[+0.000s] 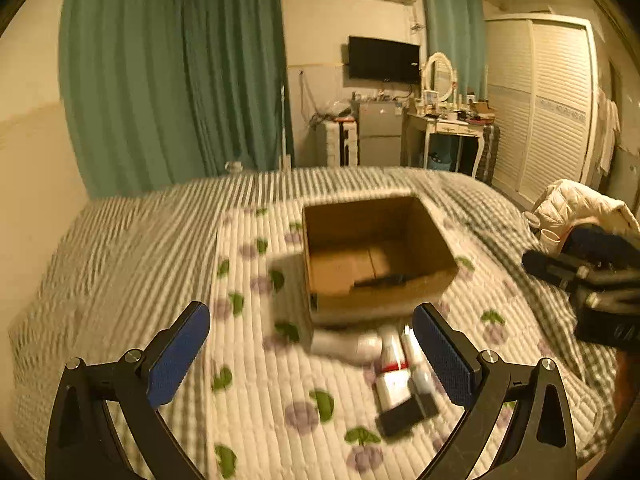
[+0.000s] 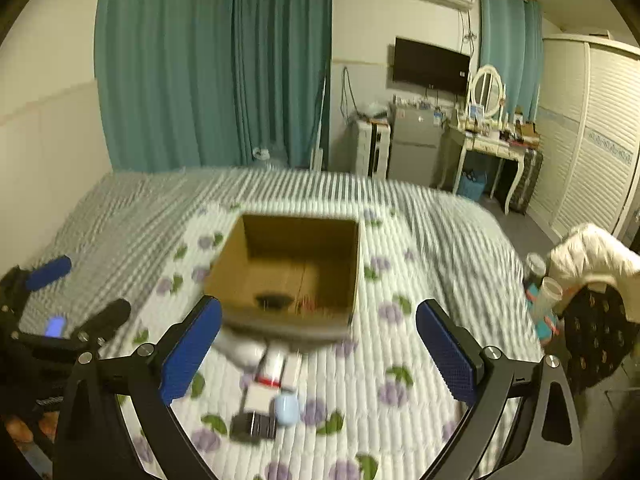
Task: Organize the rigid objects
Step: 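Move the right tool down and grasp the black USB charger, then grasp the white charger plug with the left tool while the right tool holds the USB charger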
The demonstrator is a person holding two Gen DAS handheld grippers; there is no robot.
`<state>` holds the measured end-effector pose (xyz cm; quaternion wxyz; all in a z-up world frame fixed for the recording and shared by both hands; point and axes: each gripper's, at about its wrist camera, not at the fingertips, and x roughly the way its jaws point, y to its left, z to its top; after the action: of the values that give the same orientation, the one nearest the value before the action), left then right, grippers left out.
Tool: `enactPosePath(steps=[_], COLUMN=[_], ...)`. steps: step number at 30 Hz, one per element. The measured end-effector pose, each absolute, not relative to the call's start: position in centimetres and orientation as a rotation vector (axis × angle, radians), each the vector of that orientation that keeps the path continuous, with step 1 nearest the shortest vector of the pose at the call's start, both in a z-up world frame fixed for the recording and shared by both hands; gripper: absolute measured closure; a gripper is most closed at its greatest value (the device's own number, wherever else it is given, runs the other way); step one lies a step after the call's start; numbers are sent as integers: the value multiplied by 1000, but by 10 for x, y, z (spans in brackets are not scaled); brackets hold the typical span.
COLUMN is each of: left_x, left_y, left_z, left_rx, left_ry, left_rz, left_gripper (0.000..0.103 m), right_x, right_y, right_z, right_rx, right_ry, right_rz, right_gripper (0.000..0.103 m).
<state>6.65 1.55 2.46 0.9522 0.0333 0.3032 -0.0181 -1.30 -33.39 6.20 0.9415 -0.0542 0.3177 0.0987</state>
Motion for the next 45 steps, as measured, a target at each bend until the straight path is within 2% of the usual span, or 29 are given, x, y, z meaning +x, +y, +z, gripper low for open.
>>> enactPosePath(steps=[13,15,17,20,24,35,45], left_x=[74,77,79,82,88,93,110], left_y=[29,30,31,33,32,-9,-59], left_z=[-102,-112,-118,-122,-123,-142,-169], left_rx=[25,20,17,9,4,-10,2], left_ry=[784,800,805,808,815,874,922], left_rz=[30,37,46,58,60,-24,-129], left_gripper=[0,0,0,0,0,0,0], right_x=[7,10,13,16,11,16,38], right_y=[-309,-304,-301,-296,-290,-337,-369], right_z=[-121,-140,-151,-158,-147,-84,-115], right_rx=[-106,-99,-77,-28,-47,-101,-59], right_ry=[1010,1053,1089,1107,1078,895,979], right_rz=[250,273,297,359,401,221,96], right_gripper=[7,20,29,53,58,59,60])
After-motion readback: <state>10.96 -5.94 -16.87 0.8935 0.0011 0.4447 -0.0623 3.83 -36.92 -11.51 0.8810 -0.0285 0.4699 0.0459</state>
